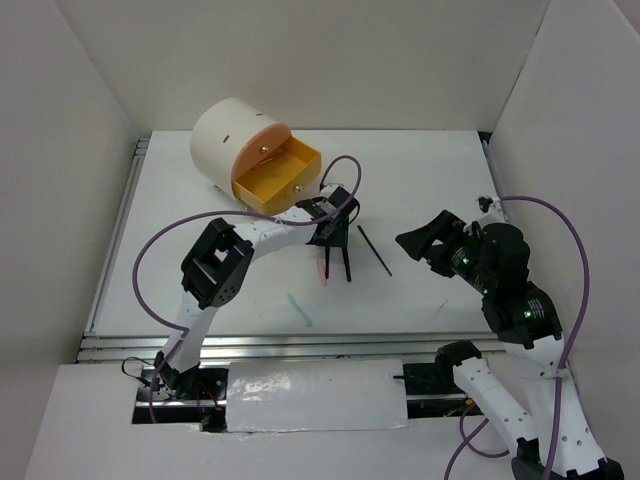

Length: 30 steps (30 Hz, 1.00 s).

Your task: Organize the makeup

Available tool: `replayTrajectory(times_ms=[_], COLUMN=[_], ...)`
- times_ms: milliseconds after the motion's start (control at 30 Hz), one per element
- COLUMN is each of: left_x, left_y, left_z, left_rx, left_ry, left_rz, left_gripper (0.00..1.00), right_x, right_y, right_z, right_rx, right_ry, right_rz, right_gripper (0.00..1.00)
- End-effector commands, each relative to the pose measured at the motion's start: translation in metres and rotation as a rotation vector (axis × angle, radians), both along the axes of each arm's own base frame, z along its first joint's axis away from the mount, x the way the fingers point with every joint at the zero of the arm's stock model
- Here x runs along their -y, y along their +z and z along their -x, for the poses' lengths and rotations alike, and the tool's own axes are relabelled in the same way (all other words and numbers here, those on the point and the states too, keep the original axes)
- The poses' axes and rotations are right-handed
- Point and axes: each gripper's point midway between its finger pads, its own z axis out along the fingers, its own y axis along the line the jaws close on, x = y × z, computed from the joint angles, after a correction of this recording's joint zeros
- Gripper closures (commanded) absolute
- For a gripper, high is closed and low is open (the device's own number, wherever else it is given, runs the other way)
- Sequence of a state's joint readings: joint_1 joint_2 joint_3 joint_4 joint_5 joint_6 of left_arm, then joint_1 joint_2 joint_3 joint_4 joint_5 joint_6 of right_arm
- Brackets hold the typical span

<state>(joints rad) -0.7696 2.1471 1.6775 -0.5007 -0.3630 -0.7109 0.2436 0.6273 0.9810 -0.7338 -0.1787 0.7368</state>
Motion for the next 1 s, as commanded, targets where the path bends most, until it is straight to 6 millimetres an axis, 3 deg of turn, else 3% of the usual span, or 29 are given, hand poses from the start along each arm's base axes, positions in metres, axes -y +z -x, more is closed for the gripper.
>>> replayTrajectory(times_ms=[0,233,367,533,567,667,833,967], left_x=[0.001,-0.001,0.000,0.004,0.008,0.018,0.029,0.032], left_y=[-0.012,-0.039,-0.044,-0.043,-0.039,-0.018,0.037,0.098], left_z=[-0.009,0.000,0.005,0.009,0.010,0.002,-0.013,-0.017], left_rx=[-0.018,-0.085,-0.108,-0.126,-0.128,-0.098,-0.011,0.075], left_ry=[0.049,0.037,0.036,0.027,0.016,0.002,-0.018,-0.030], left_rz=[0.061,0.051,0.054,0.077,0.090,0.127,0.189,0.253], left_gripper=[0.29,0.40,0.61,0.81,0.89,1.00,1.00,1.00], right_x=[-0.002,-0.008,-0.008,-0.008,-0.008,-0.008,-0.007,-0.005], right_y=[0.004,0.009,0.011,0.014,0.013,0.012,0.015,0.019], right_z=[0.007,0.003,0.001,0.001,0.002,0.002,0.002,0.003], right_rx=[0.011,0.023,0.031,0.040,0.039,0.038,0.053,0.068], right_ry=[0.037,0.057,0.058,0.057,0.059,0.060,0.054,0.046], right_rz=[0.008,-0.002,0.002,0.005,0.006,0.008,0.017,0.026], right_gripper=[0.17,0.17,0.17,0.17,0.17,0.17,0.17,0.17])
